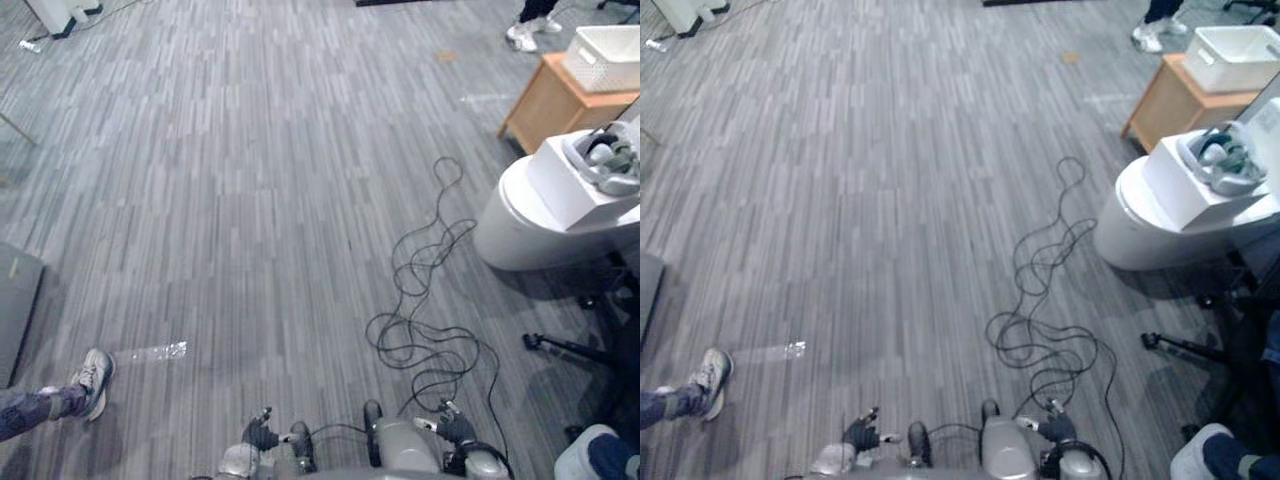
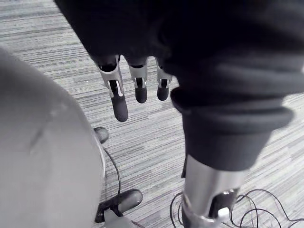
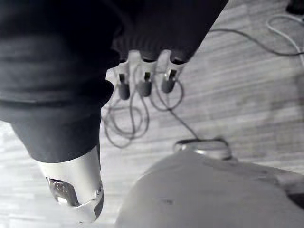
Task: Organize washtable
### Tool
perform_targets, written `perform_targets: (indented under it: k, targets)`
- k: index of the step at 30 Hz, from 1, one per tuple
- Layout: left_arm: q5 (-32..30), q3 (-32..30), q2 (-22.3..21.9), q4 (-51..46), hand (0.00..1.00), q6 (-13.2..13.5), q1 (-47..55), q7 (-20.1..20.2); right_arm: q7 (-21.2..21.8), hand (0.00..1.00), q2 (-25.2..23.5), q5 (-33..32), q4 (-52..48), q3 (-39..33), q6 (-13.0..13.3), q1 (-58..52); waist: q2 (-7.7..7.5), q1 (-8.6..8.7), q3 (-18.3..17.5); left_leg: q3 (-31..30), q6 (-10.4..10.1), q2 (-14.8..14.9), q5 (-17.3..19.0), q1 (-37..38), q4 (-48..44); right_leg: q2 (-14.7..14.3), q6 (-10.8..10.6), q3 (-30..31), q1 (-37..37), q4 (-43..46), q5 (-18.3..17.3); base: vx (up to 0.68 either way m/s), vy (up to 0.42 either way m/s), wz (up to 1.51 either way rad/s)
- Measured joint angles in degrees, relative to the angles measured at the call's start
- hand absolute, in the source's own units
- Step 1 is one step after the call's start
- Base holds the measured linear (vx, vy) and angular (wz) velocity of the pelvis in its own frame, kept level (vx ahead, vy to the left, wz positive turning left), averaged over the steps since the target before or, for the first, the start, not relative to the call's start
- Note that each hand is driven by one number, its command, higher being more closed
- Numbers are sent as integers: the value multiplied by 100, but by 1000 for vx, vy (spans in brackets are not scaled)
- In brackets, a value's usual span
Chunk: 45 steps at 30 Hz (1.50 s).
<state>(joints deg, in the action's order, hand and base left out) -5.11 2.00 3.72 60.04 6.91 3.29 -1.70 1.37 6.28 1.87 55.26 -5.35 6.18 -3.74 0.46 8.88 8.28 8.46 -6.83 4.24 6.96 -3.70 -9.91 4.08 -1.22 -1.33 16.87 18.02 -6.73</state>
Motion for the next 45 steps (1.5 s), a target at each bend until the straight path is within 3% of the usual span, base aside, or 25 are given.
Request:
perform_targets:
  k: [1, 2, 3, 5, 9, 15, 18, 25, 26, 32, 35, 38, 40, 42, 43, 44, 45]
  targets:
    - [1, 8, -51, -16, 0, 12, 0, -4, -1, 0, 60, 1, 2, 52, 2, 44, 95, -7, -20, -142, -187, 94, 164, 100, 132, -87, -14, 46, 179, 97, 30, 53, 23, -28]
    - [1, 13, -69, -32, 0, 22, 0, -11, 0, 0, 92, 0, 12, 104, -2, 113, 126, -20, -8, -208, -183, 122, 271, 158, 315, -155, -12, 107, 318, 154, 62, -27, 80, -54]
    - [0, 13, -38, -30, 0, 23, -4, -29, -1, 0, 41, -1, 11, 151, -2, 270, 71, -38, 40, -131, 48, 92, 404, 175, 449, -204, -34, 233, 512, 267, 137, -63, 76, -59]
    - [-2, 16, 20, -95, 0, 23, -1, -43, 3, 0, -6, 0, -39, 211, 2, 353, -9, -31, 161, 56, 157, 68, 477, 174, 158, -202, -67, 338, 501, 295, 350, -97, 91, -58]
    - [-9, 14, 156, -100, 0, 26, 21, -110, 5, 0, 56, -16, -108, 323, 9, 334, 34, -35, 270, 249, 385, 51, 863, 120, -658, -152, -211, 456, 265, 234, 532, -131, 125, -30]
    - [-7, -49, 244, -99, 0, 11, 106, -133, 14, 0, 98, -4, -16, 328, 0, 232, 18, -52, 243, -44, 407, -11, 882, 178, -703, -38, -226, 160, 6, 16, 448, -116, 5, 16]
    - [-18, -225, 102, -92, 0, -2, 129, -130, 17, 0, 162, 4, 14, 311, -5, 205, 117, -52, 222, -64, 393, 92, 884, 284, -698, -120, -146, 91, -77, 78, 367, 5, -71, 7]
    - [-29, -266, 40, -84, 0, -23, 182, -103, 16, 0, 167, 104, 229, 285, -39, 78, 127, -42, 131, -120, 288, 276, 903, 475, -667, -267, -74, -62, -347, 75, 295, 33, -46, 3]
    - [-31, -239, -9, -74, 0, -43, 358, -104, 21, 0, 132, 320, 424, 179, -117, -165, 119, -189, -501, -201, 262, 313, 928, 564, -596, -350, -70, -33, -463, -23, 295, 0, 0, 0]
    - [-21, -235, -9, 39, 0, -41, 339, -102, 21, 0, 139, 304, 477, 180, -114, -171, 131, -200, -518, -218, 247, 314, 897, 513, -583, -355, -49, -73, -582, -264, 391, -4, 3, 3]
    - [59, -246, -3, 56, 0, -39, 313, -90, 20, 0, 148, 95, 649, 167, -113, -188, 119, -321, -539, -179, 275, 322, 812, 551, -481, -388, -69, -82, -898, -929, 789, -15, 39, -1]
    - [228, -280, 61, 75, 0, -35, 251, -74, 32, 0, 63, -143, 674, 62, -118, -338, -53, -501, -588, 1, 297, 125, 568, 559, -323, -270, -133, 23, -1111, -1643, 1330, -73, 100, -14]
    - [301, -418, 93, 97, 0, -38, 205, -56, 59, 0, -30, -291, 676, -69, -119, -348, -197, -513, -543, 186, 377, -92, 273, 591, -102, -87, -281, 94, -1093, -1866, 1741, -162, 105, -23]
    - [353, -487, 71, 106, 0, -33, 214, -37, 114, 0, -6, -429, 666, -115, -116, -378, -171, -558, -525, 444, 604, -110, 142, 599, 118, -30, -539, 172, -1175, -2348, 2243, -202, 93, -29]
    - [447, -503, 62, 127, 0, -35, 211, -33, 116, 0, -24, -537, 658, -211, -132, -345, -140, -566, -467, 588, 750, -78, 208, 573, 122, -33, -163, 121, -1156, -1911, 1737, -132, 70, -32]
    - [562, -544, 73, 115, 0, -36, 218, -34, 114, 0, -46, -587, 659, -214, -140, -407, -139, -611, -464, 601, 790, -24, 258, 543, 75, -114, -98, 56, -1197, -1338, 1122, -99, 72, -31]
    - [564, -548, 84, 114, 0, -34, 219, -28, 112, 0, -76, -586, 658, -246, -141, -449, -163, -634, -456, 598, 759, -25, 277, 540, 76, -115, -111, 28, -1288, -1209, 906, -81, 27, -22]
